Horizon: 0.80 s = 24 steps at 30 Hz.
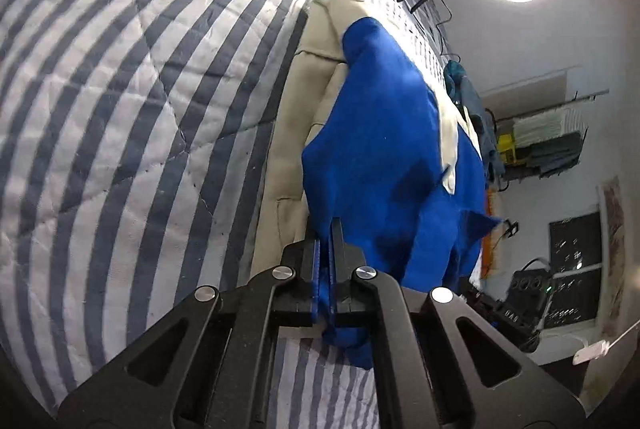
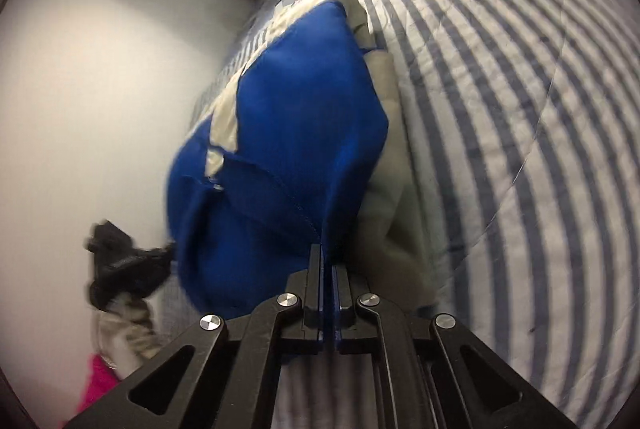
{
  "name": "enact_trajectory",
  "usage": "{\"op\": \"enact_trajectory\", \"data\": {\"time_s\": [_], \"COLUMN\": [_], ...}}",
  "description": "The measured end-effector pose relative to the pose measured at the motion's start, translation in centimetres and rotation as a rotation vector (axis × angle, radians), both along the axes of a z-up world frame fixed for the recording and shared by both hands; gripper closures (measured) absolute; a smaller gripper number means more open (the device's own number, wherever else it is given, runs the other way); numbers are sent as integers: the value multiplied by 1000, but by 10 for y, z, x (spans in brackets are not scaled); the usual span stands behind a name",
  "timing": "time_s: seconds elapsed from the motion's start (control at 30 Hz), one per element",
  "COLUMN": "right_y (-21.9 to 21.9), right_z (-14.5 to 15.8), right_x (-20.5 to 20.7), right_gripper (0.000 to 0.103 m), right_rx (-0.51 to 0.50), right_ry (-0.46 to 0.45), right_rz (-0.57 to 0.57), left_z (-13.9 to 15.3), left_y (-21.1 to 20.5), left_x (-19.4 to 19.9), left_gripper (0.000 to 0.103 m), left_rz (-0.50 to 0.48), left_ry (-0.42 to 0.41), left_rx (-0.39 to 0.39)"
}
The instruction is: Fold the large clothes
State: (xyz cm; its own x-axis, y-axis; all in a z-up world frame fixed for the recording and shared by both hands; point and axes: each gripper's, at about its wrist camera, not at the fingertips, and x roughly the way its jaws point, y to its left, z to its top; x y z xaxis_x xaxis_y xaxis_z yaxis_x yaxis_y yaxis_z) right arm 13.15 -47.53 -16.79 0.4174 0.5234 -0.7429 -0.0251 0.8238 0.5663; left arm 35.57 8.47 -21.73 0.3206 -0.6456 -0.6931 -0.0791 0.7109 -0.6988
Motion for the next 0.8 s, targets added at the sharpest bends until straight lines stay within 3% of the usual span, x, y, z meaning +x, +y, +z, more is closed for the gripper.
{"op": "enact_trajectory", "data": {"time_s": [0.13, 0.17, 0.3, 0.37, 0.47, 0.63, 0.77, 0.8], "right_y": [4, 4, 4, 5, 6, 17, 19, 18], "right_z": [36, 45, 92, 102, 103, 87, 43, 28], "right_x": [-7, -11, -14, -5, 20, 65, 85, 87], "right_gripper": [93, 86, 79, 77, 77, 77, 77, 83], "right_rx": [-124, -149, -277, -280, -274, -254, -266, -276], "right_ry": [-34, -59, -241, -298, -354, -354, -239, -207], "right_rz": [75, 83, 82, 76, 55, 86, 129, 130], "left_z": [41, 54, 98, 103, 99, 76, 40, 25], "left_y": [6, 7, 3, -5, -22, -49, -43, -39], "left_x": [-8, -10, -6, 8, 28, 57, 61, 60], "left_gripper": [101, 101, 101, 101, 101, 101, 101, 101], "left_rz": [-9, 1, 18, 18, 14, -38, -31, -30], "left_ry": [-70, -101, -244, -259, -259, -232, -162, -133], "left_rx": [81, 96, 189, 186, 190, 251, 254, 231]}}
